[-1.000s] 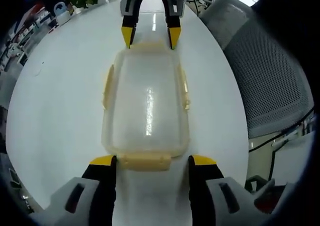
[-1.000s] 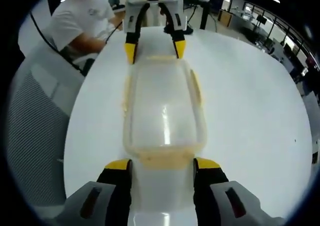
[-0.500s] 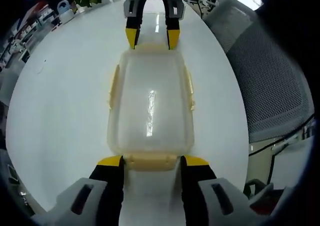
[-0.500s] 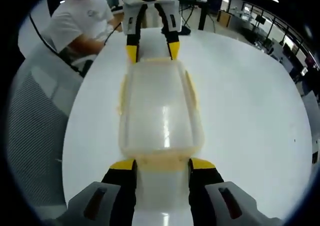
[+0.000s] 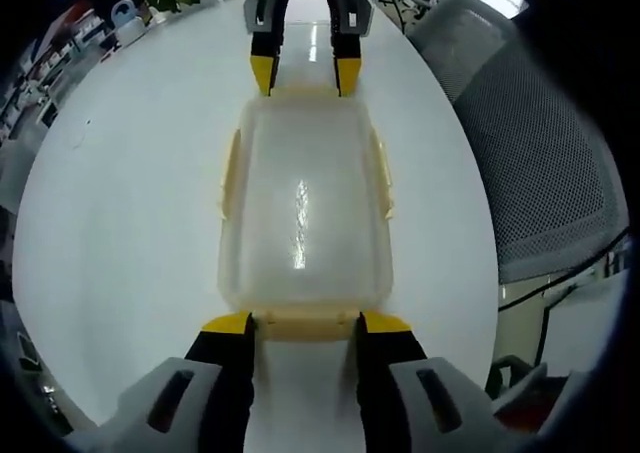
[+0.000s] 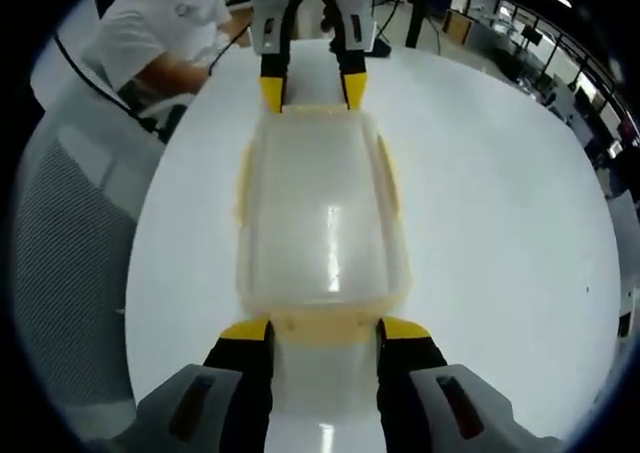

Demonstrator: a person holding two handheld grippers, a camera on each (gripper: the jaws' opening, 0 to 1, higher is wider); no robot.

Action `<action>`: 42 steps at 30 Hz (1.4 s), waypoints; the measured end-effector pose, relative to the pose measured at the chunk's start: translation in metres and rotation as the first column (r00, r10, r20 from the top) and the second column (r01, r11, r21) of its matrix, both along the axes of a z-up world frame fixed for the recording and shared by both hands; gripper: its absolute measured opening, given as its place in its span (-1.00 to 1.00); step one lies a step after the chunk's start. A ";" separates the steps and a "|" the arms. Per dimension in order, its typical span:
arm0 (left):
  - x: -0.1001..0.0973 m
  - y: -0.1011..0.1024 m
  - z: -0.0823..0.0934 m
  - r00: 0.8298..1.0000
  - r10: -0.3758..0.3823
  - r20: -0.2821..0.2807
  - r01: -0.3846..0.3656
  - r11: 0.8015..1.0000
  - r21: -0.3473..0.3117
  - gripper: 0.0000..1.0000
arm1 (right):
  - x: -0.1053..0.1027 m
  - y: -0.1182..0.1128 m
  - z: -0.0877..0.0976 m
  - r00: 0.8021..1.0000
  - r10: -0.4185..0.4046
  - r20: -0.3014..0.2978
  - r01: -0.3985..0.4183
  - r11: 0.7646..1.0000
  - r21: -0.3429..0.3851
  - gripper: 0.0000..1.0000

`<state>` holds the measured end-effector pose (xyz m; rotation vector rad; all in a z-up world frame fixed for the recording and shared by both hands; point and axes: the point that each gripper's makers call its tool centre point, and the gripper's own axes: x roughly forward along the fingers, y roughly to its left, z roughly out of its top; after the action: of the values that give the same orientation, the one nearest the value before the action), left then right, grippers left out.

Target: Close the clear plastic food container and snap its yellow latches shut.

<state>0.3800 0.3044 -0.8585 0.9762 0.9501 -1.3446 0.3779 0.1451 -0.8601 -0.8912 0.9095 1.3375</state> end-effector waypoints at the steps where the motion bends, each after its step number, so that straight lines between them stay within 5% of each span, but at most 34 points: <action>1: 0.000 -0.001 0.000 1.000 0.001 0.000 -0.001 1.000 0.003 -0.21 | 0.000 0.000 0.000 1.000 0.001 0.000 -0.001 1.000 -0.003 -0.21; 42: -0.003 -0.002 0.004 1.000 -0.006 0.005 0.006 0.997 0.079 -0.26 | -0.004 -0.001 0.001 0.999 0.039 -0.009 -0.039 0.998 -0.050 -0.26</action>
<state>0.3766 0.3024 -0.8542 1.0428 1.0025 -1.3173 0.3739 0.1437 -0.8591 -0.9475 0.9393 1.3573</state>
